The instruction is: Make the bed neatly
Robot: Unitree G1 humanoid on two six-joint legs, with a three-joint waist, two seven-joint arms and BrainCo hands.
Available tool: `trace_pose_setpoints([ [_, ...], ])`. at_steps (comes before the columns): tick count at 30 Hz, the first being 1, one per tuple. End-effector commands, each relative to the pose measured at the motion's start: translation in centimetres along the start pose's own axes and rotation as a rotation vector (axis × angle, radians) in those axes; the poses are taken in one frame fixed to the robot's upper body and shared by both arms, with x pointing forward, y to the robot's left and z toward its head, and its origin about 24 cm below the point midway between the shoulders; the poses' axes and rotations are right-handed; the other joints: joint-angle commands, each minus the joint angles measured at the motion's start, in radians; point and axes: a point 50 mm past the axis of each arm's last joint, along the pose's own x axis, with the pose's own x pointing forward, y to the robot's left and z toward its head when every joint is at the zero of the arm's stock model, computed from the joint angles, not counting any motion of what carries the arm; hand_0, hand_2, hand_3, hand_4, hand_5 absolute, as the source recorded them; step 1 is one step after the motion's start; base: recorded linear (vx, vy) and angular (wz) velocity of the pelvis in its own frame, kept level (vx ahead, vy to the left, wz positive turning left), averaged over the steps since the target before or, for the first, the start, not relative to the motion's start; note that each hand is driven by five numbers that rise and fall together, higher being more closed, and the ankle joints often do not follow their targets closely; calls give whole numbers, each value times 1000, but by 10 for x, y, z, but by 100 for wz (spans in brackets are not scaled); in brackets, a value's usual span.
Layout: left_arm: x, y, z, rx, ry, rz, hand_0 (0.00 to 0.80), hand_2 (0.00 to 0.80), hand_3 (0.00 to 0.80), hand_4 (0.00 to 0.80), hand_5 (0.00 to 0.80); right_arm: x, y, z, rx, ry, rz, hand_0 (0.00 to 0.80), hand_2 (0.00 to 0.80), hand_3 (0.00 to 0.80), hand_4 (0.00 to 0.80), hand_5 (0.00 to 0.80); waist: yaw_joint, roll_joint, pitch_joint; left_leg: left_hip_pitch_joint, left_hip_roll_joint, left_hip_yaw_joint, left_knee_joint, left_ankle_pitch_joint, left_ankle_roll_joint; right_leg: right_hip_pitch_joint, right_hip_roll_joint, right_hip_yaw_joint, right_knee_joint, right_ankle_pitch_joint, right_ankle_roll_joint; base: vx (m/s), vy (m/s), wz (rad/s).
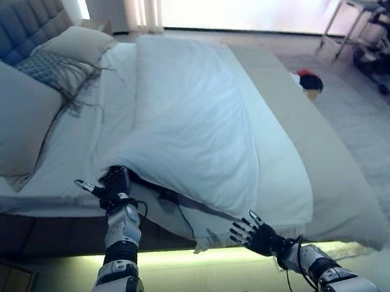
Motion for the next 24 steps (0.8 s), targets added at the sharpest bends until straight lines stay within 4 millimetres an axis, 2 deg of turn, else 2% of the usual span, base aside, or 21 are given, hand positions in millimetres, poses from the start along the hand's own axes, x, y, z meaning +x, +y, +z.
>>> trace_pose_setpoints([
  [1, 26, -81, 43, 79, -107, -366, 0, 0, 0, 0, 0, -22, -23, 18, 4, -58, -72, 0, 0, 0, 0, 0, 112, 56, -24, -131, -75, 99, 9, 29, 5, 66, 37, 27, 82, -93, -1, -143, -14, 61],
  [2, 26, -86, 50, 85, -137, -374, 0, 0, 0, 0, 0, -30, -30, 21, 18, -75, -93, 0, 0, 0, 0, 0, 110, 56, -16, -153, -61, 143, 20, 37, -9, 84, 38, 5, 57, -101, -11, -148, 4, 58],
  [3, 27, -87, 51, 85, -146, -375, 0, 0, 0, 0, 0, -33, -33, 23, 26, -83, -99, 0, 0, 0, 0, 0, 110, 56, -13, -160, -57, 153, 29, 36, -14, 92, 38, -3, 45, -100, -15, -201, 44, 56],
  [4, 26, -91, 58, 94, -172, -382, 0, 0, 0, 0, 0, -41, -39, 27, 54, -107, -119, 0, 0, 0, 0, 0, 102, 54, -8, -163, -31, 185, 46, 30, -22, 92, 31, -26, 31, -97, -23, -203, 64, 41],
  [5, 26, -94, 62, 98, -189, -389, 0, 0, 0, 0, 0, -46, -43, 28, 72, -121, -136, 0, 0, 0, 0, 0, 97, 53, -5, -163, -18, 189, 64, 21, -27, 87, 24, -38, 27, -94, -28, -273, 125, 27],
  [7, 23, -103, 74, 111, -249, -413, 0, 0, 0, 0, 0, -59, -55, 34, 118, -167, -184, 0, 0, 0, 0, 0, 80, 42, 3, -143, 11, 166, 148, -21, -31, 66, -6, -52, 40, -89, -33, -263, 182, 12],
  [10, 18, -112, 91, 122, -319, -439, 0, 0, 0, 0, 0, -76, -66, 42, 174, -233, -229, 0, 0, 0, 0, 0, 56, 39, 4, -121, 56, 161, 243, -22, -35, 34, -38, -56, 57, -71, -29, -226, 229, -12],
  [12, 17, -121, 100, 128, -354, -459, 0, 0, 0, 0, 0, -87, -73, 46, 202, -278, -247, 0, 0, 0, 0, 0, 38, 50, -3, -81, 102, 167, 240, -16, -41, 15, -58, -58, 73, -63, -21, -185, 282, -46],
  [13, 17, -126, 104, 133, -370, -462, 0, 0, 0, 0, 0, -91, -76, 48, 217, -301, -253, 0, 0, 0, 0, 0, 28, 61, -12, -42, 111, 185, 194, -40, -45, 13, -67, -67, 79, -66, -10, -138, 309, -36],
  [14, 18, -130, 107, 141, -385, -464, 0, 0, 0, 0, 0, -93, -77, 49, 238, -327, -258, 0, 0, 0, 0, 0, 24, 74, -18, -11, 107, 201, 145, -56, -49, 15, -79, -75, 81, -62, 2, -74, 273, -13],
  [17, 19, -141, 118, 172, -417, -469, 0, 0, 0, 0, 0, -94, -77, 52, 285, -368, -256, 0, 0, 0, 0, 0, 31, 96, -30, 32, 101, 196, 66, -55, -67, 37, -106, -77, 49, -35, 33, -53, 213, 19],
  [20, 16, -158, 142, 224, -473, -484, 0, 0, 0, 0, 0, -89, -73, 53, 253, -344, -244, 0, 0, 0, 0, 0, 50, 118, -40, 49, 86, 190, 37, -54, -68, 51, -124, -93, 8, -1, 54, -30, 195, 27],
  [24, 9, -186, 170, 272, -538, -504, 0, 0, 0, 0, 0, -75, -61, 52, 177, -292, -193, 0, 0, 0, 0, 0, 64, 133, -47, 58, 70, 191, 18, -64, -61, 62, -131, -100, -29, 15, 64, -26, 193, 0],
])
